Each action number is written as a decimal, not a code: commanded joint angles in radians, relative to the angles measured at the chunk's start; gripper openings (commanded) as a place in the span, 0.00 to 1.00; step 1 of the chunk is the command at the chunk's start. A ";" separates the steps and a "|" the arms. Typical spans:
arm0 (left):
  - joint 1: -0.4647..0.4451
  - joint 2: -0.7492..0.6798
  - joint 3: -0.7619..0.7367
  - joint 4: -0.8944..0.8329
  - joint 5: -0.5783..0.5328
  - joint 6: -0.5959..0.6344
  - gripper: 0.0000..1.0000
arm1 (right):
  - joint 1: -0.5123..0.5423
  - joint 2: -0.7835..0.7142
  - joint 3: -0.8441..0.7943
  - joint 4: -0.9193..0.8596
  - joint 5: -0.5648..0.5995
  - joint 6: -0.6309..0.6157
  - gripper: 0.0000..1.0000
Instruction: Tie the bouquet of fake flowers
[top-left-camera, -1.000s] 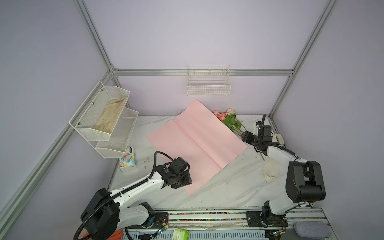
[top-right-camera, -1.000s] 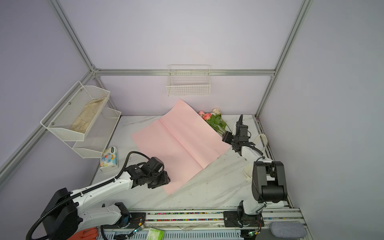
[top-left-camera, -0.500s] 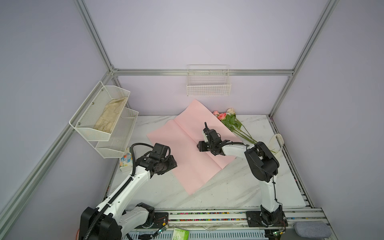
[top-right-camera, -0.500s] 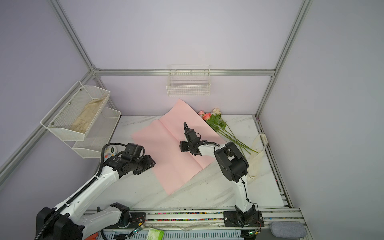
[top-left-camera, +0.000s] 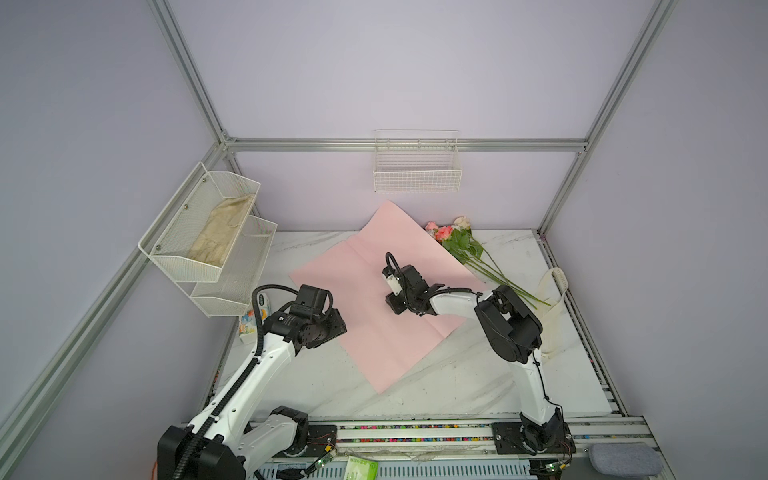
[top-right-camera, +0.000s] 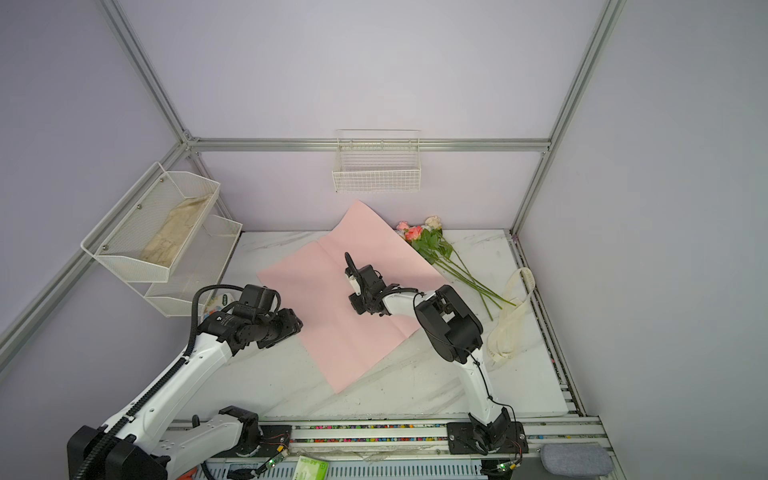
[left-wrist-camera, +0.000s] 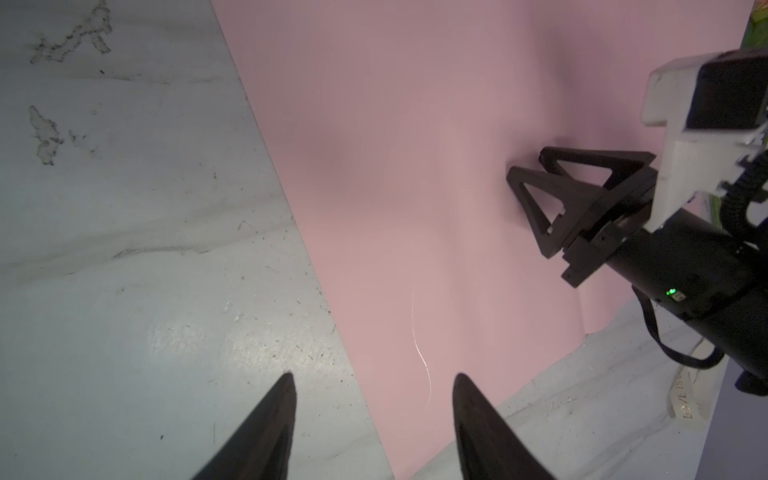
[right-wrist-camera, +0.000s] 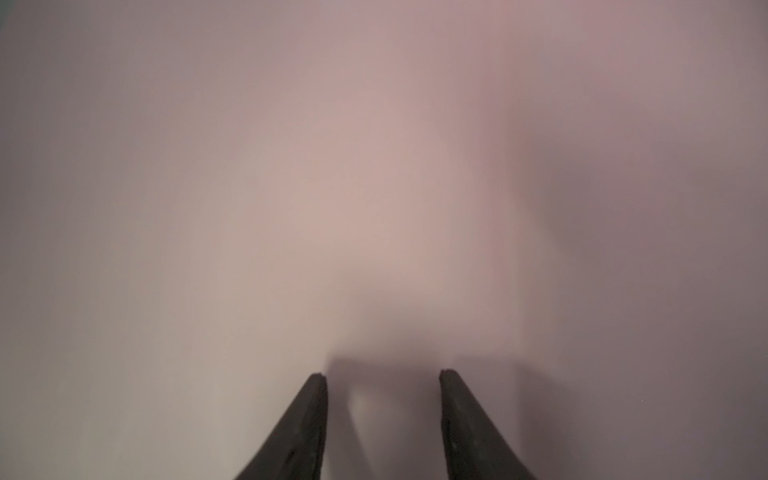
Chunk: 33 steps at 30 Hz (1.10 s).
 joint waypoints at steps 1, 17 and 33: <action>0.007 0.014 0.116 0.009 0.000 0.031 0.60 | 0.015 -0.009 -0.087 -0.175 -0.176 -0.147 0.45; 0.040 0.326 0.302 0.113 0.064 0.145 0.79 | 0.001 -0.304 -0.222 -0.221 -0.111 0.077 0.49; 0.057 0.865 0.746 0.111 0.292 0.289 0.79 | -0.361 -0.897 -0.814 0.058 -0.289 1.084 0.58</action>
